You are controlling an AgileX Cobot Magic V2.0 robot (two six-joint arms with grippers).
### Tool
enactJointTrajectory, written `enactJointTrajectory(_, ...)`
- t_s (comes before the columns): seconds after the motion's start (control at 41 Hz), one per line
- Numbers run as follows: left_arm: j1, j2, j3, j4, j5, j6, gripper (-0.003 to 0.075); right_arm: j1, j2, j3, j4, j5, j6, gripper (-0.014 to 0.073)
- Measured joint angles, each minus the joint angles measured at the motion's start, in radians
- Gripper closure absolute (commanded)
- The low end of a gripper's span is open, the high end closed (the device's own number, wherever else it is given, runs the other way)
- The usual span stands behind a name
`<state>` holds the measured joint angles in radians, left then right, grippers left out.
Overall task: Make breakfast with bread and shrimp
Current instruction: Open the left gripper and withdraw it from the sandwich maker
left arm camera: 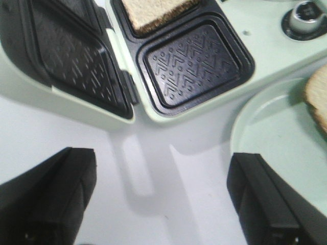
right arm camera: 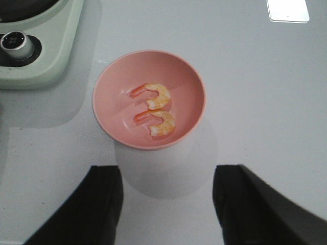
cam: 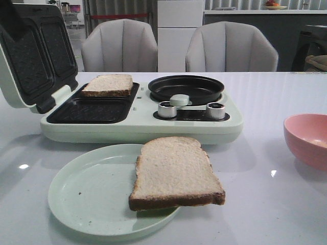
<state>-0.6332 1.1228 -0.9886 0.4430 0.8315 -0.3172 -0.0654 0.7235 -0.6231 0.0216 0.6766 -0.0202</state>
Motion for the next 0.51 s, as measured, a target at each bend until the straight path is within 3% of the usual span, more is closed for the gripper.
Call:
enactJointTrajectory(0.244, 0.000, -0.165, 0.143, -0.140, 0.017, 0.029, 0.0232, 0.000, 0.000, 0.000, 0.000, 0.000, 0.000, 0.0092)
enactJointTrajectory(0.512, 0.000, -0.260, 0.205, -0.218, 0.023, 0.036, 0.0245, 0.000, 0.000, 0.000, 0.002, 0.001, 0.000, 0.0092)
